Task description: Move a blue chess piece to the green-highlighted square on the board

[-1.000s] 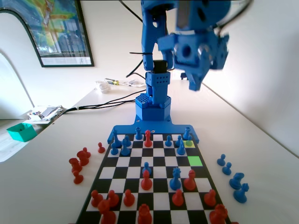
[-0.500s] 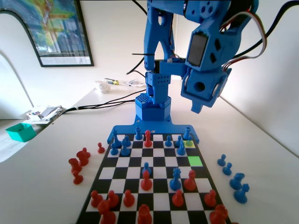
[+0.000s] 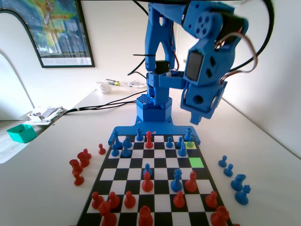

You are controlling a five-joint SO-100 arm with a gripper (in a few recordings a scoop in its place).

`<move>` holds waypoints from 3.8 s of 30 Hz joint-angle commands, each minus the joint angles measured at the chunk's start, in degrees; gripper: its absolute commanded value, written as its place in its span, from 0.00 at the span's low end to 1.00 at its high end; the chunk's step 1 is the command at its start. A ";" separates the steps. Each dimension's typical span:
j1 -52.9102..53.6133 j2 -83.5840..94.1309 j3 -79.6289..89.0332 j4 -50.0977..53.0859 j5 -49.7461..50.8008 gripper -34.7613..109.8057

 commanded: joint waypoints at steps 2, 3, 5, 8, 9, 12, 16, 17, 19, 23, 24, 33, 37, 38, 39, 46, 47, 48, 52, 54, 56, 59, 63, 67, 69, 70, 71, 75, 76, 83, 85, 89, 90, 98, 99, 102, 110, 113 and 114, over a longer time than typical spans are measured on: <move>-1.58 4.04 3.25 -3.87 0.62 0.31; -1.76 4.31 4.22 -4.75 0.70 0.31; -2.02 4.75 5.89 -6.42 0.88 0.31; -2.55 5.10 8.61 -9.23 0.88 0.31; -2.64 5.10 9.40 -10.20 0.97 0.31; -2.99 5.10 11.95 -13.71 1.41 0.31; -3.43 5.10 14.41 -16.52 2.11 0.32; -3.52 5.10 14.94 -17.05 2.29 0.32; -3.78 5.10 15.73 -18.02 2.37 0.32; -4.13 4.92 16.61 -19.16 2.72 0.33; -4.13 4.83 16.61 -19.34 2.81 0.33; -4.31 3.96 18.02 -21.45 3.16 0.33; -4.48 2.81 18.63 -23.03 3.43 0.33; -4.48 2.72 18.98 -23.73 3.52 0.33; -4.48 2.64 19.34 -24.35 3.60 0.33; -4.57 1.41 19.16 -25.40 3.96 0.33; -4.57 1.05 18.98 -25.49 4.04 0.33; -4.66 0.79 18.90 -25.66 4.13 0.33; -4.83 -0.18 18.98 -26.46 4.31 0.33; -5.01 -0.53 19.25 -27.07 4.48 0.33; -5.10 -0.88 19.51 -27.60 4.48 0.33; -5.19 -1.67 19.69 -28.48 4.48 0.33; -5.19 -2.90 19.69 -29.44 4.48 0.33; -5.19 -3.60 19.60 -29.88 4.48 0.33; -5.19 -3.78 19.78 -30.32 4.48 0.33; -5.19 -3.78 19.95 -30.50 4.39 0.33; -5.19 -3.87 20.13 -30.76 4.31 0.33; -5.10 -3.96 21.62 -32.52 3.87 0.32; -5.10 -4.04 21.97 -32.96 3.78 0.32; -5.10 -4.22 22.76 -34.54 3.52 0.31; -5.10 -4.31 22.59 -34.54 3.43 0.31; -5.27 -4.48 22.24 -34.54 3.25 0.29; -5.27 -4.48 22.15 -34.54 3.16 0.28; -5.36 -4.48 21.62 -34.54 3.60 0.25; -5.36 -4.48 21.36 -34.37 3.69 0.25; -4.92 -3.78 19.78 -33.05 4.57 0.25; -3.78 -4.31 9.58 -26.89 12.57 0.25; -2.81 -6.24 6.86 -26.72 15.38 0.25; -2.55 -6.94 6.15 -27.25 16.61 0.25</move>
